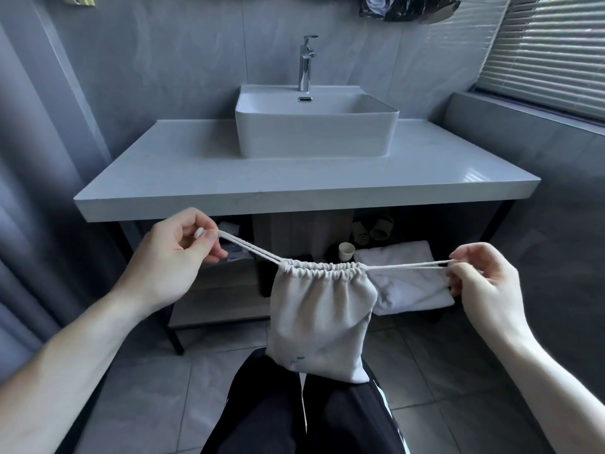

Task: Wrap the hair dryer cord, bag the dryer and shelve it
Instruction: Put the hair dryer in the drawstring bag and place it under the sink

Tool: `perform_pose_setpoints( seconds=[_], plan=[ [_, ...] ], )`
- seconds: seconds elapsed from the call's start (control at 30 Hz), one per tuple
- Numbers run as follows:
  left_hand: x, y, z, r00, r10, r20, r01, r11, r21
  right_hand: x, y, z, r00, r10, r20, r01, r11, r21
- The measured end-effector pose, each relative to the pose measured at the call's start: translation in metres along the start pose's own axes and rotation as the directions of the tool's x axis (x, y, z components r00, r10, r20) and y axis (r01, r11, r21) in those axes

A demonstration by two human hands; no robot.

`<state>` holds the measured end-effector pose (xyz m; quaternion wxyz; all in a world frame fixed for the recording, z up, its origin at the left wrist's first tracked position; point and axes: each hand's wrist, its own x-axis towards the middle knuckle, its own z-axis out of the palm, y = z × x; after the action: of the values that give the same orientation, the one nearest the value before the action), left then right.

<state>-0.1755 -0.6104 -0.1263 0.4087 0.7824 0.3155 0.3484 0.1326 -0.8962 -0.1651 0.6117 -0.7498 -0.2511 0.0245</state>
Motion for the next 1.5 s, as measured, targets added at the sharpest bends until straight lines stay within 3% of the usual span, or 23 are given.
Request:
perform_pose_setpoints(
  seconds=[0.17, 0.33, 0.4, 0.5, 0.63, 0.73, 0.83, 0.97, 1.13, 1.37, 1.5],
  plan=[
    [-0.007, 0.030, 0.013, 0.991, 0.000, 0.136, 0.044, 0.948, -0.316, -0.010, -0.004, 0.026, 0.961, 0.030, 0.274, 0.060, 0.947, -0.316],
    [-0.011, 0.041, 0.018, 0.986, -0.051, 0.158, 0.115, 0.894, -0.433, -0.015, -0.021, 0.054, 0.913, 0.011, 0.407, 0.192, 0.870, -0.454],
    [-0.011, 0.040, 0.017, 0.986, -0.065, 0.154, 0.127, 0.888, -0.441, -0.019, -0.027, 0.061, 0.872, -0.016, 0.490, 0.283, 0.832, -0.477],
    [-0.011, 0.041, 0.018, 0.987, -0.079, 0.141, 0.135, 0.881, -0.453, -0.032, -0.038, 0.070, 0.803, -0.094, 0.589, 0.359, 0.865, -0.350],
    [-0.010, 0.040, 0.021, 0.990, -0.089, 0.113, 0.131, 0.880, -0.457, -0.038, -0.035, 0.078, 0.822, -0.233, 0.520, 0.435, 0.845, -0.309],
    [-0.008, 0.037, 0.023, 0.991, -0.113, 0.068, 0.132, 0.871, -0.474, -0.033, -0.028, 0.076, 0.860, -0.224, 0.458, 0.399, 0.855, -0.332],
    [-0.001, 0.029, 0.021, 0.984, -0.177, 0.007, 0.154, 0.838, -0.523, -0.029, -0.031, 0.068, 0.899, -0.154, 0.409, 0.268, 0.934, -0.237],
    [0.000, 0.013, 0.025, 0.948, -0.317, -0.003, 0.232, 0.700, -0.676, -0.022, -0.032, 0.060, 0.937, 0.010, 0.350, 0.017, 0.997, -0.074],
    [-0.002, 0.005, 0.019, 0.921, -0.381, -0.080, 0.184, 0.607, -0.773, -0.020, -0.032, 0.055, 0.948, 0.045, 0.316, -0.019, 0.996, -0.084],
    [-0.009, 0.000, 0.000, 0.912, -0.379, -0.160, 0.119, 0.616, -0.779, -0.025, -0.035, 0.049, 0.964, 0.001, 0.265, -0.005, 1.000, 0.017],
    [-0.012, 0.002, -0.008, 0.918, -0.357, -0.172, 0.102, 0.632, -0.768, -0.028, -0.044, 0.055, 0.962, 0.031, 0.272, -0.075, 0.986, 0.152]
  ],
)
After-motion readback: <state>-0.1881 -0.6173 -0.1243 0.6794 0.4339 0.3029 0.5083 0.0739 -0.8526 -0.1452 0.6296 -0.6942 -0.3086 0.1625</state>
